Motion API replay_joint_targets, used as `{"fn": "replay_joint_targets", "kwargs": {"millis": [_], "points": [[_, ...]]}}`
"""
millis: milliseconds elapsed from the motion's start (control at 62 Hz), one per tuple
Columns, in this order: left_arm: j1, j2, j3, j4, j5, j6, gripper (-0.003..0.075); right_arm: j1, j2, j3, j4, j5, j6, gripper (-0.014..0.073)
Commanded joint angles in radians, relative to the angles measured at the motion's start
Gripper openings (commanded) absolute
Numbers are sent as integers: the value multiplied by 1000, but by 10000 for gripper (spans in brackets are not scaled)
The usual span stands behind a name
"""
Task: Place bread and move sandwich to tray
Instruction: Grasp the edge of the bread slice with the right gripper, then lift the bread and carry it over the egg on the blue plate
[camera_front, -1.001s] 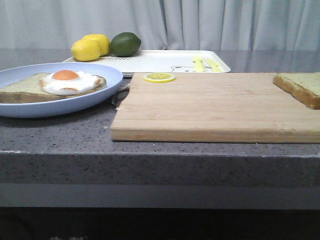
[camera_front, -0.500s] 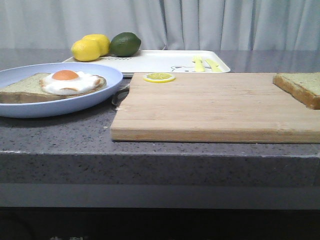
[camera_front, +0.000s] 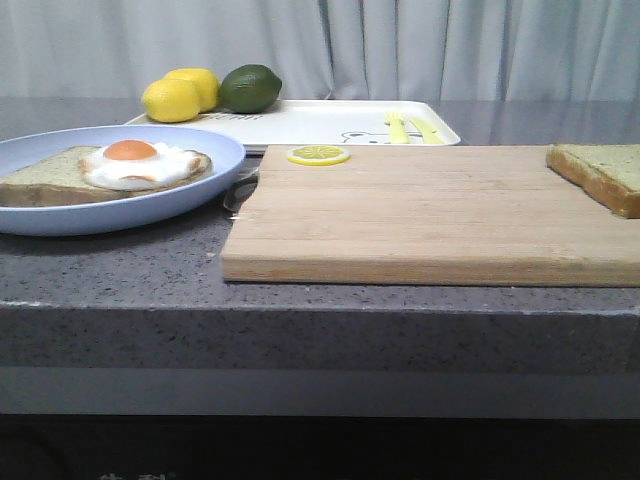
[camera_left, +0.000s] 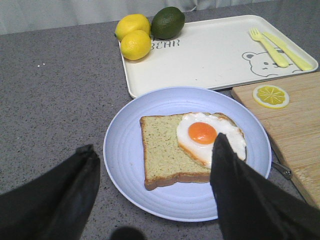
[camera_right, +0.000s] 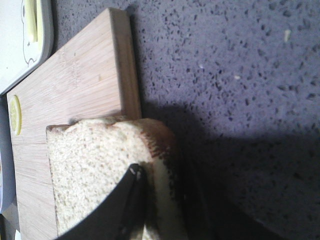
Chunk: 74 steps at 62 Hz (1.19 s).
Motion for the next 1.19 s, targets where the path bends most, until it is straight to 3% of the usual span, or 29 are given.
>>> {"fn": "replay_joint_targets", "kwargs": {"millis": [0,145,323,678,952,1178], "points": [[-9,5,-35,3,-79,-1,472,1,-41,-23,49,149,-15,181],[-9,5,-35,3,-79,-1,472,1,-64,-23,65,149,-15,167],[-9,5,-35,3,-79,-1,472,1,-115,-23,73,149,-19,35],[-9,5,-35,3,-79,-1,472,51,-316,-23,252,149,-18,36],[-9,5,-35,3,-79,-1,472,353,-369,-21,493,121,-18,36],[-9,5,-35,3,-79,-1,472,707,-358,-18,658,-168,-18,36]]}}
